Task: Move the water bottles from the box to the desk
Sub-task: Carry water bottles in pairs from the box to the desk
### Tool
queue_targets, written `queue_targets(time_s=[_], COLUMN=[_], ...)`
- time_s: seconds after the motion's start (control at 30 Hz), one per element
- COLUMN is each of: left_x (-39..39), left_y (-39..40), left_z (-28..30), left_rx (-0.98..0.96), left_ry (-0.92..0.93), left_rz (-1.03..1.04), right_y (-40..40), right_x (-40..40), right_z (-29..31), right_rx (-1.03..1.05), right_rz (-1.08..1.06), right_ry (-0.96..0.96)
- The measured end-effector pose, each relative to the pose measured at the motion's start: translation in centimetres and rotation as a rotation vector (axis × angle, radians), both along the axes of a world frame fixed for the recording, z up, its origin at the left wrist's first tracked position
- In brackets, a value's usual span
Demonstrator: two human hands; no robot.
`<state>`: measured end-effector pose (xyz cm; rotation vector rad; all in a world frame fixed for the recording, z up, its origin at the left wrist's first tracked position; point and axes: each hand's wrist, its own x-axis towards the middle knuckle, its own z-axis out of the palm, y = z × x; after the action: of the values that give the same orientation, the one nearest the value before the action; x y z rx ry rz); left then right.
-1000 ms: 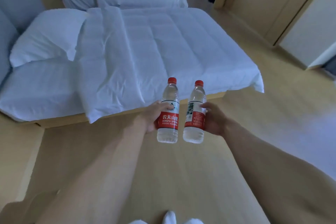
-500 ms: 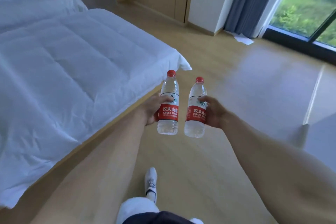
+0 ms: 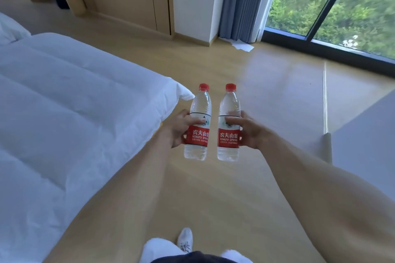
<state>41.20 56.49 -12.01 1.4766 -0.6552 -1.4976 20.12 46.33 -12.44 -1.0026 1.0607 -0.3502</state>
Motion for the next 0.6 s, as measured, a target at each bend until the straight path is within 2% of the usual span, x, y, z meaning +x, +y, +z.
queue_targets(time_s=[0.2, 0.6], left_x=[2.1, 2.2], left_y=[-7.2, -23.6], left_z=[0.3, -0.9], left_rx=[0.028, 0.069], left_ry=[-0.076, -0.078], left_rz=[-0.129, -0.146], right_y=[-5.4, -20.8], right_x=[1.4, 1.0], right_z=[0.1, -2.2], right_rx=[0.013, 0.033], right_rz=[-0.102, -0.118], right_ry=[-0.020, -0.063])
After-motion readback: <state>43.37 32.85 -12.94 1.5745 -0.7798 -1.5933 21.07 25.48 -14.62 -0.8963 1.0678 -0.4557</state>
